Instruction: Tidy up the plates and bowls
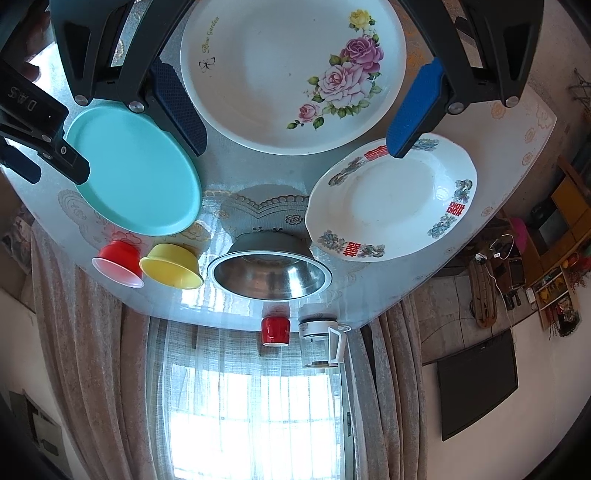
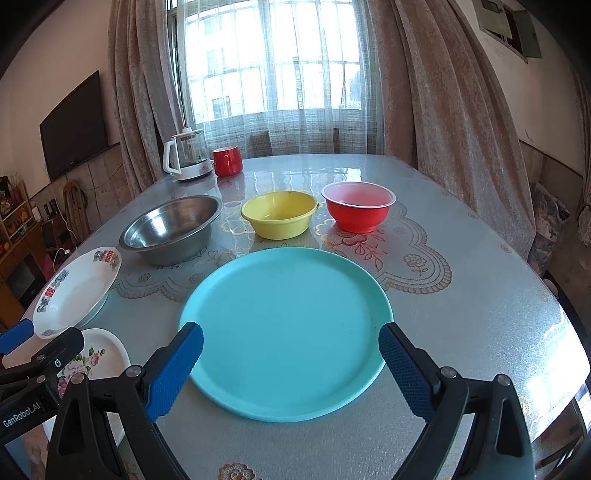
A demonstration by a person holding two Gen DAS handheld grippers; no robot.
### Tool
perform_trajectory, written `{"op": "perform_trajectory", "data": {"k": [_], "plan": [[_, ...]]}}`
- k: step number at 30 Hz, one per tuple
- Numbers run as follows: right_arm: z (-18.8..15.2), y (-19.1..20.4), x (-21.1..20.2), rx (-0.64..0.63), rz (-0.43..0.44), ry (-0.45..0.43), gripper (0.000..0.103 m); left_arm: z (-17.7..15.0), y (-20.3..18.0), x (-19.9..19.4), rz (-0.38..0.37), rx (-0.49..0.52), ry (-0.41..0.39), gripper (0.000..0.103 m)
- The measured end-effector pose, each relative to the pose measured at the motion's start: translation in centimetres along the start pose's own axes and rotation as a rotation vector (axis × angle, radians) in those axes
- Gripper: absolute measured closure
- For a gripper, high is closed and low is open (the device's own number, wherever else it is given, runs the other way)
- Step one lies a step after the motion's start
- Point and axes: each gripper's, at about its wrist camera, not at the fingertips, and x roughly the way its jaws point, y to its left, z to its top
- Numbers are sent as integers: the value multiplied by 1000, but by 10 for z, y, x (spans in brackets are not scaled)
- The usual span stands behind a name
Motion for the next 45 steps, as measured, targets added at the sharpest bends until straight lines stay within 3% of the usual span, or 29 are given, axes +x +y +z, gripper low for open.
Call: {"op": "perform_trajectory", "data": {"k": [30,34,39,45], "plan": [[-1,-37,10,110,14,20,5,13,-23,14,-60,56,39,5],[1,-58,14,161,0,37,5,23,-29,21,-131,75,68,6],[5,-81,20,204,12,51,8,30,-46,34,-213,114,112,12],[9,-91,38,203,28,105,20,41,-73,52,-253,178,153,35]]}}
